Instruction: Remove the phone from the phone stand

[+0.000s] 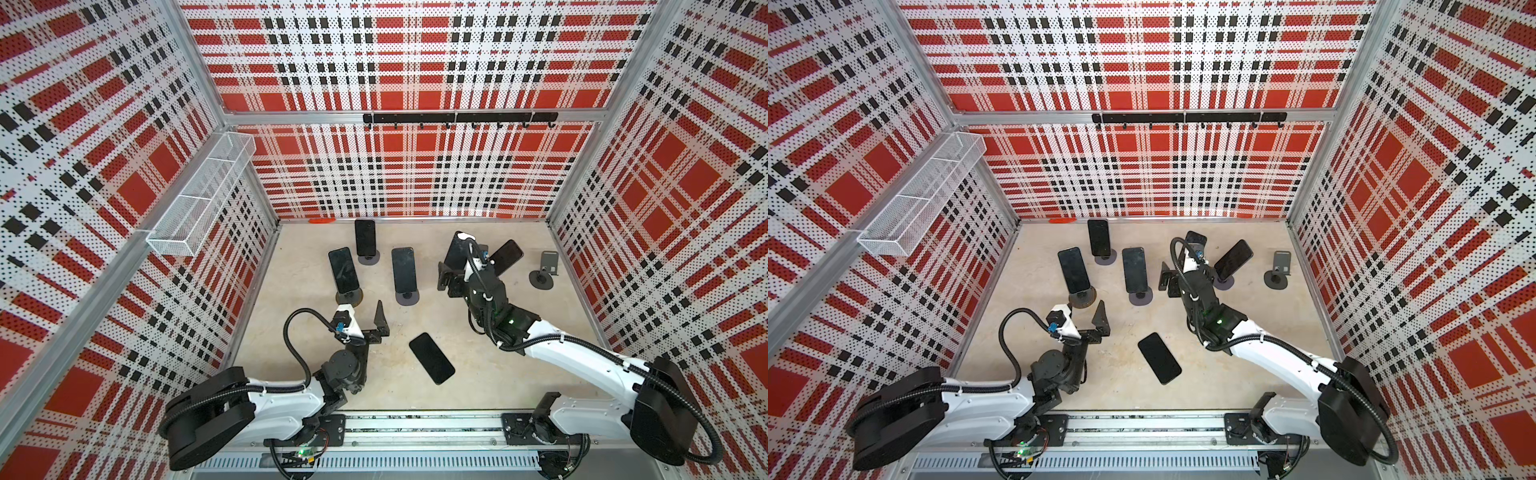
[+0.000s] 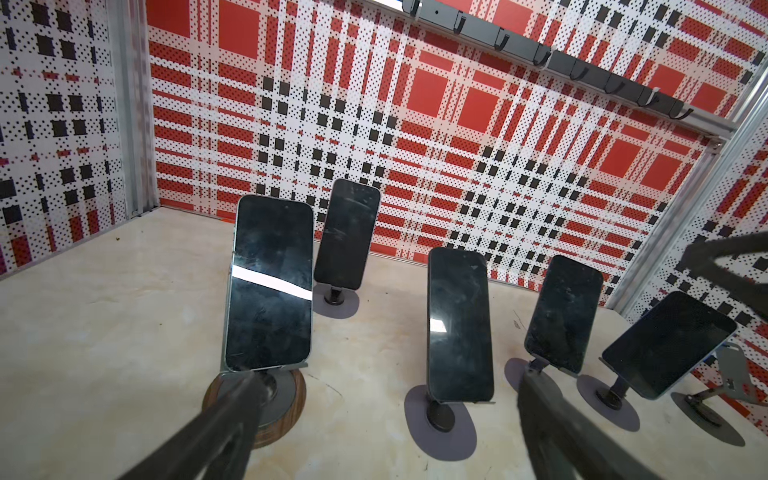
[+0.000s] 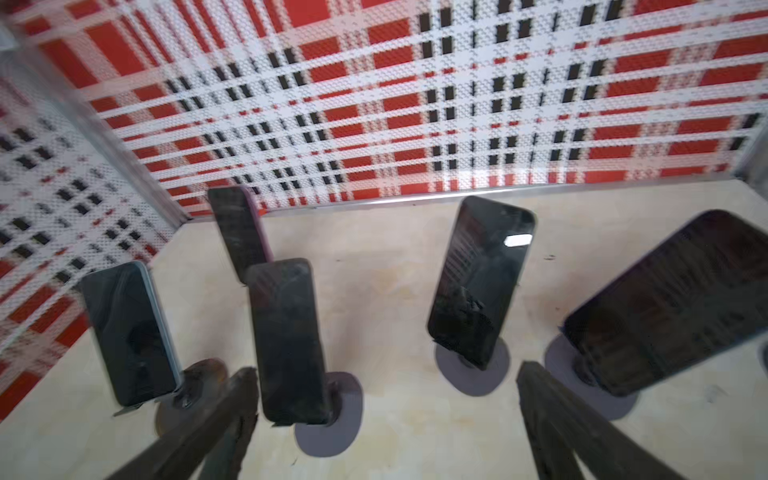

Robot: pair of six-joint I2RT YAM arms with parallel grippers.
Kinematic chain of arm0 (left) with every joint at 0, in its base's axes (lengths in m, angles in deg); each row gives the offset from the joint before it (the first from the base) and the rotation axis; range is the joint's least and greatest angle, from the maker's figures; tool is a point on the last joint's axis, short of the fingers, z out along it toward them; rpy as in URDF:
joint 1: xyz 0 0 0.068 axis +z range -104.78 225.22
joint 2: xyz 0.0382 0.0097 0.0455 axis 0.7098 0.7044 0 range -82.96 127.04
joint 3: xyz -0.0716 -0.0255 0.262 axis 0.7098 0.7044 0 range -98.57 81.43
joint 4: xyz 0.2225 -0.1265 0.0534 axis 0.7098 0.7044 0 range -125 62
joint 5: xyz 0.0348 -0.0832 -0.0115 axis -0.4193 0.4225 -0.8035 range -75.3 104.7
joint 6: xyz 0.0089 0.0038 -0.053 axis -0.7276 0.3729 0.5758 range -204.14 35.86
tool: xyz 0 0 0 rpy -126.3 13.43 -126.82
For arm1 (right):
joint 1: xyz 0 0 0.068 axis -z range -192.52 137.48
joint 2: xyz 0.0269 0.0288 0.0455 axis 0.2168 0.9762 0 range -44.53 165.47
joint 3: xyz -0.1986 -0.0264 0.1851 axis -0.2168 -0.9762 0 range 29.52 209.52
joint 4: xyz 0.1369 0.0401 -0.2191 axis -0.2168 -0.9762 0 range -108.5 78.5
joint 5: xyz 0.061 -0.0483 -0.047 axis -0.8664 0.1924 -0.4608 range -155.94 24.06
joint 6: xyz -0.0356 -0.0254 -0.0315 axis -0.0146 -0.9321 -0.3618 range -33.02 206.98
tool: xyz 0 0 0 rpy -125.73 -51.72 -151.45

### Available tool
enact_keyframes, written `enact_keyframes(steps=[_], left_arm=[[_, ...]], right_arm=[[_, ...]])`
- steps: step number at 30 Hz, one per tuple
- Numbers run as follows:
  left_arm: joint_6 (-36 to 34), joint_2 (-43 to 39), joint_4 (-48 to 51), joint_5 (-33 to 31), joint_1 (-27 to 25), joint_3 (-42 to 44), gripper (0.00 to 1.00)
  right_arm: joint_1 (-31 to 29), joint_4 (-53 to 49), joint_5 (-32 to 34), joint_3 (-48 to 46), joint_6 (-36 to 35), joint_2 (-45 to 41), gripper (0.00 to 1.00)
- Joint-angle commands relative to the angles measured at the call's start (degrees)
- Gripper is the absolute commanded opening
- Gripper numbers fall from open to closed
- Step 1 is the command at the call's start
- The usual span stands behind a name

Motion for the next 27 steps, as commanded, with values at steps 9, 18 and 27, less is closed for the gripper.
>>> enact_keyframes(steps=[9,18,27], left_arm=[[0.8,-0.5,3.1,1.4,0.2,-1.8,0.98],[1.8,-1.6,3.6,-0.2,-0.6,-1.2,0.98],[1.8,-1.4,3.6,-3.5,-1.4,-1.2,0.98]], right_arm=[[12.8,-43.9,10.4,18.9,34.4,6.8,1.0],[22.9,-50.8,2.9,28.5,38.6,13.4,1.0],[26.1,-54.9,-0.2,39.9,35.5,24.1,1.0]])
